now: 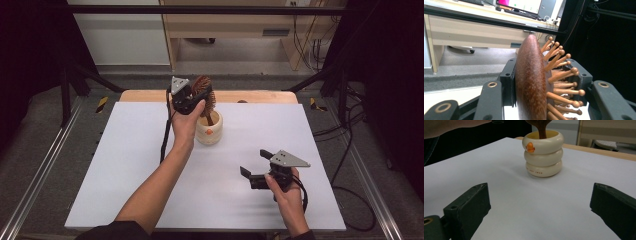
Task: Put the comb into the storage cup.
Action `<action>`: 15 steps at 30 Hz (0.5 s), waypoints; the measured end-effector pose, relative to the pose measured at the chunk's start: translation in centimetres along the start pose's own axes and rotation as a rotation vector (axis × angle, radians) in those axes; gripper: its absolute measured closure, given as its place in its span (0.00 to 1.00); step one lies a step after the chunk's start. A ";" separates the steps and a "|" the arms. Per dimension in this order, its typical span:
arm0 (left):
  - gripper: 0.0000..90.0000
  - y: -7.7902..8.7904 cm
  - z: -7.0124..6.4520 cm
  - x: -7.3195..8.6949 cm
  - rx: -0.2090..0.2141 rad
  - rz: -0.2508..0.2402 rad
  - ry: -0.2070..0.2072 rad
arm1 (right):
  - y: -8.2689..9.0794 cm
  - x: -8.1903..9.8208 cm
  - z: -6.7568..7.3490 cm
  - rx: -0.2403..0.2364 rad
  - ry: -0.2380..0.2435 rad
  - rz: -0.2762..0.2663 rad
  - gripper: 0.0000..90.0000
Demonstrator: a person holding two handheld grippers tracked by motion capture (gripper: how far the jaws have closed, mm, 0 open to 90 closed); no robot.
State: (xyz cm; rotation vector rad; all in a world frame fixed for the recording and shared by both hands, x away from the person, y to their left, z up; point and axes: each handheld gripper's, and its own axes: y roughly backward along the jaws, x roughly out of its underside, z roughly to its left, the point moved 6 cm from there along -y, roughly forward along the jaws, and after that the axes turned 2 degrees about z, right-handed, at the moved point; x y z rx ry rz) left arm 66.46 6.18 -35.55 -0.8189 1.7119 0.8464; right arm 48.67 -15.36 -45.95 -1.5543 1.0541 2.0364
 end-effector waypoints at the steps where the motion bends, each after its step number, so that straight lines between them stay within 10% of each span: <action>1: 0.55 0.0 0.0 0.0 0.001 0.002 -0.001 | 0.0 0.0 0.0 -0.001 0.000 0.000 0.04; 15: 0.55 -0.2 0.1 0.4 0.001 0.004 0.009 | -0.1 0.1 0.1 -0.005 0.000 0.008 0.04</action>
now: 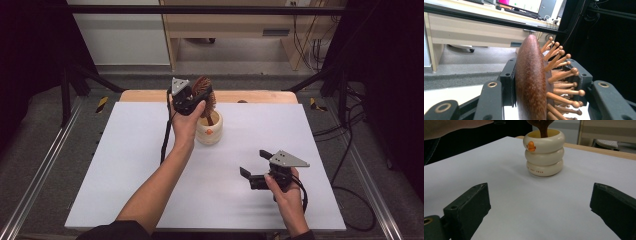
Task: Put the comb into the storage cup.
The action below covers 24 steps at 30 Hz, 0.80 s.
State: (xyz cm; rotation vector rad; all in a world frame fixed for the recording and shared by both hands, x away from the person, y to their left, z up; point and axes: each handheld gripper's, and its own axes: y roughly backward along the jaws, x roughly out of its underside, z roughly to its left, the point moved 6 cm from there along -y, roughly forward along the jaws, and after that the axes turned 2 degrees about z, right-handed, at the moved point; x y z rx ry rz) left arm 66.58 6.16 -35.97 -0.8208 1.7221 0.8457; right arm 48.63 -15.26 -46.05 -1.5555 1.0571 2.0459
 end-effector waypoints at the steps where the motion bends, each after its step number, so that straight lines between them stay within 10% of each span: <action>1: 0.55 0.0 0.0 0.0 0.000 0.000 0.001 | 0.0 0.0 0.0 0.000 0.000 0.000 0.04; 24: 0.55 -0.4 -0.3 0.7 0.004 0.012 0.011 | -0.1 0.1 0.1 -0.003 0.009 0.003 0.04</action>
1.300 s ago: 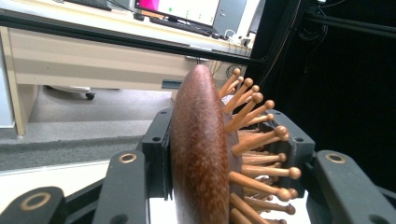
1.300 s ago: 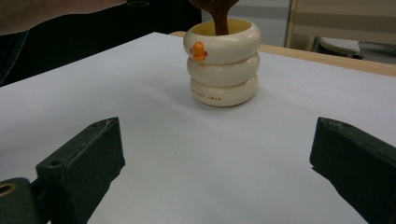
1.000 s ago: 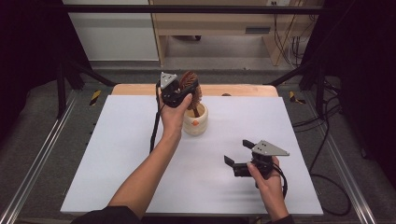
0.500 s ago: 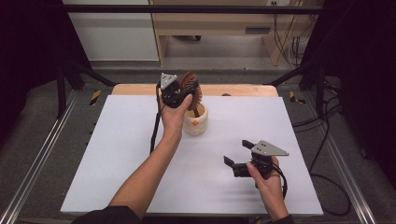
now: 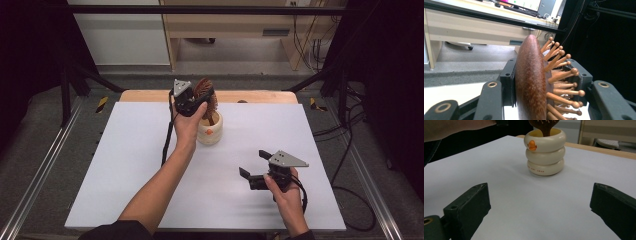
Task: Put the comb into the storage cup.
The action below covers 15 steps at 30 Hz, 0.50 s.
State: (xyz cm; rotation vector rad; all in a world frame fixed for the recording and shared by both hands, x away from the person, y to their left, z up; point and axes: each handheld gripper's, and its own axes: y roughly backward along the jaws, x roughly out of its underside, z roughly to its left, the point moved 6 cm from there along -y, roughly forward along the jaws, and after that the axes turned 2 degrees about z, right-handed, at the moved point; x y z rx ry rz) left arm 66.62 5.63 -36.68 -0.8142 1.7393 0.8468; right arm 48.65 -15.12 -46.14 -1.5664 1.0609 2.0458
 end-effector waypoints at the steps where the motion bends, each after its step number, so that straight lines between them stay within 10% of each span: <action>1: 0.55 0.0 0.0 0.0 0.001 0.001 -0.001 | 0.0 0.0 0.0 -0.001 0.000 0.000 0.04; 15: 0.55 -0.2 -0.5 0.2 0.012 -0.002 0.004 | -0.1 0.0 0.1 -0.006 0.003 0.001 0.04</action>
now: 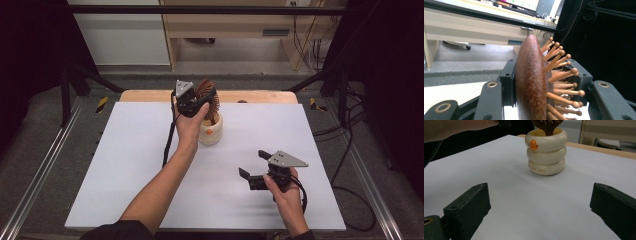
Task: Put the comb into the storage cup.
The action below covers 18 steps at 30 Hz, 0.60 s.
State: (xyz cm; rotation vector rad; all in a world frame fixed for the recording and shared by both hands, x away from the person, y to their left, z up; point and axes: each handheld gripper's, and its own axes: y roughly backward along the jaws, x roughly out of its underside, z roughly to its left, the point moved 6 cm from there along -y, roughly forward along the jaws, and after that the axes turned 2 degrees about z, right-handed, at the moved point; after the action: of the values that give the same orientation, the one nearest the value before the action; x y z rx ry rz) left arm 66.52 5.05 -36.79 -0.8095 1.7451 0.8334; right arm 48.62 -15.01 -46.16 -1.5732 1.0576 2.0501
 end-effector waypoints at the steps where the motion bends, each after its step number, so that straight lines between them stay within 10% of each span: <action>1: 0.55 0.0 0.0 0.0 0.000 0.001 -0.003 | 0.0 0.0 0.0 0.000 0.000 -0.001 0.04; 18: 0.52 0.2 0.6 0.0 -0.006 0.012 -0.017 | -0.1 0.0 0.1 -0.002 0.004 0.003 0.04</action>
State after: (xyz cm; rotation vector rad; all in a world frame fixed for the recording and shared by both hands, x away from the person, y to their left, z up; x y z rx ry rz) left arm 66.65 5.59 -36.95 -0.7946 1.7351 0.8521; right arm 48.62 -14.92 -46.21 -1.5786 1.0604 2.0507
